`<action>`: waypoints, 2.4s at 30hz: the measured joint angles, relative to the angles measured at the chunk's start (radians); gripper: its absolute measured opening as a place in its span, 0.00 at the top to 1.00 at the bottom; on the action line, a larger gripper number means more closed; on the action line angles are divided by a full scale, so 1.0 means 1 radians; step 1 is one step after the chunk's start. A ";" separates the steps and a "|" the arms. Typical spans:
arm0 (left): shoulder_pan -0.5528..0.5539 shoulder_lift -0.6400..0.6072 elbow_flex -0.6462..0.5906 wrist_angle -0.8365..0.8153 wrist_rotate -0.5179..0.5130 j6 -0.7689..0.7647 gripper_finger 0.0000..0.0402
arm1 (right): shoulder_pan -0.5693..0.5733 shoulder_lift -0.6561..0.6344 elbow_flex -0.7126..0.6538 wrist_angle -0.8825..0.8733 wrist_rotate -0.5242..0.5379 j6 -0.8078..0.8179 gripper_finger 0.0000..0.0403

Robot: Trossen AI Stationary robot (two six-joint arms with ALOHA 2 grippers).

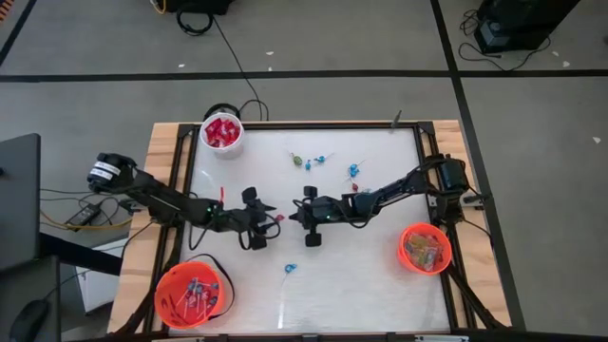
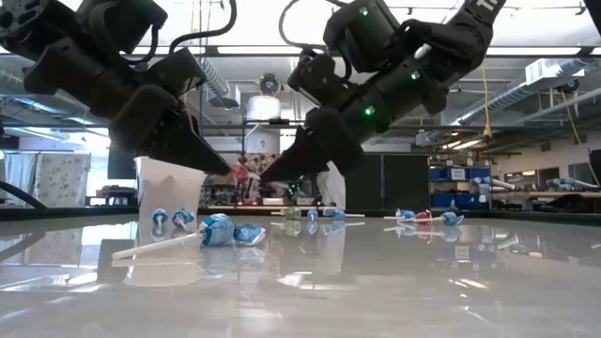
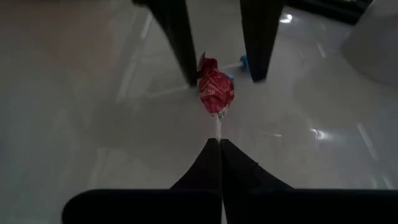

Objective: Sort candy by brand, put in halloween buckets
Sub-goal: Put the left small red sucker into the left orange bucket

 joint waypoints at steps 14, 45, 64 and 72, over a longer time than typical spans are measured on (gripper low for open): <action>0.000 0.069 0.000 0.124 0.019 -0.001 0.50 | 0.015 -0.001 0.018 -0.009 0.009 -0.003 1.00; 0.000 -0.124 0.097 -0.202 0.074 -0.220 0.76 | -0.030 -0.076 0.018 -0.221 0.143 0.262 0.71; -0.193 -0.263 0.792 -1.415 0.370 -0.455 0.76 | -0.404 -0.175 0.092 -0.704 0.011 -0.010 0.66; -0.331 -0.256 0.819 -1.618 0.545 -0.737 0.76 | -0.530 -0.124 0.154 -0.771 -0.057 -0.205 0.62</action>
